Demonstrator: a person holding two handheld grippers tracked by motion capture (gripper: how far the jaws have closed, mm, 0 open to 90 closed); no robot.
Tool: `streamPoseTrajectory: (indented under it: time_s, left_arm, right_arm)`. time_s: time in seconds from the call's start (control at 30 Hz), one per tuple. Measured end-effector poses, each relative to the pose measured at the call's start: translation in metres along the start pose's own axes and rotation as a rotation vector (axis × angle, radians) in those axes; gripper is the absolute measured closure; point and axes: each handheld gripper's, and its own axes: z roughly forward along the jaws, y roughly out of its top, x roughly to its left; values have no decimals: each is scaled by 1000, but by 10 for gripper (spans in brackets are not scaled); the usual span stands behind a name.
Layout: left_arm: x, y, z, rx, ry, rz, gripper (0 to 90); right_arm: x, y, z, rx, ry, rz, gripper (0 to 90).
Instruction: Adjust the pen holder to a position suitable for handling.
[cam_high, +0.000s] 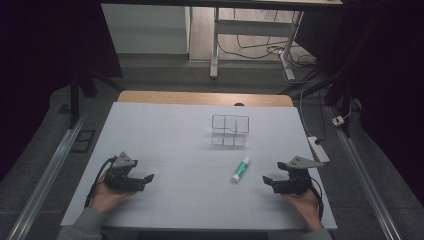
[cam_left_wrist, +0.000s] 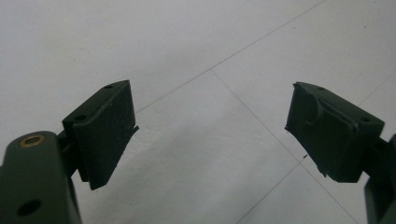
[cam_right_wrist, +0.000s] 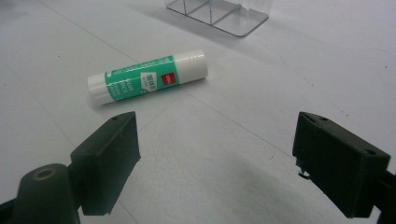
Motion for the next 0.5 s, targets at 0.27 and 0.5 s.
streamPoseTrajectory:
  time_s: [0.27,0.5]
  left_arm:
    - [-1,0,0,4,1,2,153]
    - [-1,0,1,16,5,4,153]
  right_arm:
    - [0,0,-1,0,-4,3,150]
    - [0,0,1,15,6,-3,161]
